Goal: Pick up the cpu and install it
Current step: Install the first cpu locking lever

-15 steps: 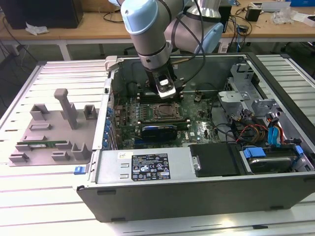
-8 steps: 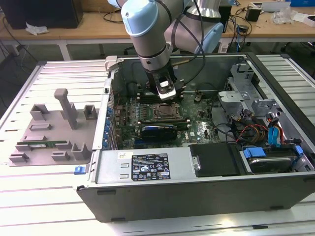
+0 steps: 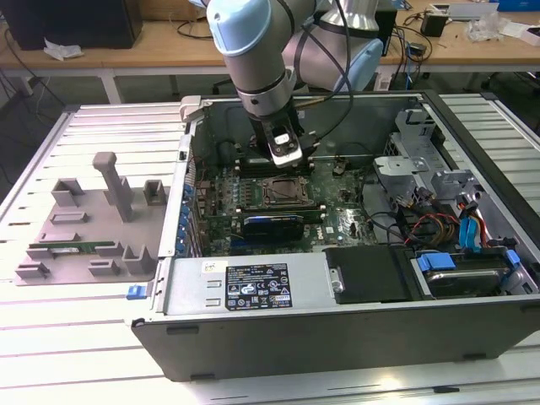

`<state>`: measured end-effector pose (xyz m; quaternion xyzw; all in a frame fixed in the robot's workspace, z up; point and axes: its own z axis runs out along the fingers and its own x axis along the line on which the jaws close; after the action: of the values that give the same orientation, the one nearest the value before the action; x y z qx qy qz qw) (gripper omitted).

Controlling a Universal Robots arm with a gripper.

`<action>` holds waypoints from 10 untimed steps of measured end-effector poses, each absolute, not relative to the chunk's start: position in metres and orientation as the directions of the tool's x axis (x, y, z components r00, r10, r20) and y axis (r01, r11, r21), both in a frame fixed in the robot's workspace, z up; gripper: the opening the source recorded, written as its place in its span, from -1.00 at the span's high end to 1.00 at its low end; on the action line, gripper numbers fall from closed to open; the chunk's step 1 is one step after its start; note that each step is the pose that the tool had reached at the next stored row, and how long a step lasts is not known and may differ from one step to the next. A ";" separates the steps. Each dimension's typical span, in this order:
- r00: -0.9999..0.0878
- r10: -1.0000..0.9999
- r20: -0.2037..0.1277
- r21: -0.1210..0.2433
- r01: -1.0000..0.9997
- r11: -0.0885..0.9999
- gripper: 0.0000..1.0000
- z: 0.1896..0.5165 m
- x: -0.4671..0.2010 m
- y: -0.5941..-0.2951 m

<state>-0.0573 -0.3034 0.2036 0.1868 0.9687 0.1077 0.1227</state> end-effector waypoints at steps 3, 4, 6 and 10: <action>-0.900 0.390 -0.195 0.260 0.336 0.905 0.79 0.204 -0.059 -0.303; -0.900 0.391 -0.194 0.263 0.336 0.904 0.79 0.204 -0.060 -0.303; -0.900 0.392 -0.192 0.266 0.336 0.903 0.79 0.204 -0.062 -0.303; -0.899 0.394 -0.190 0.273 0.337 0.901 0.79 0.201 -0.063 -0.303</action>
<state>-0.0631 -0.3033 0.2006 0.1887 0.9674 0.1174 0.1212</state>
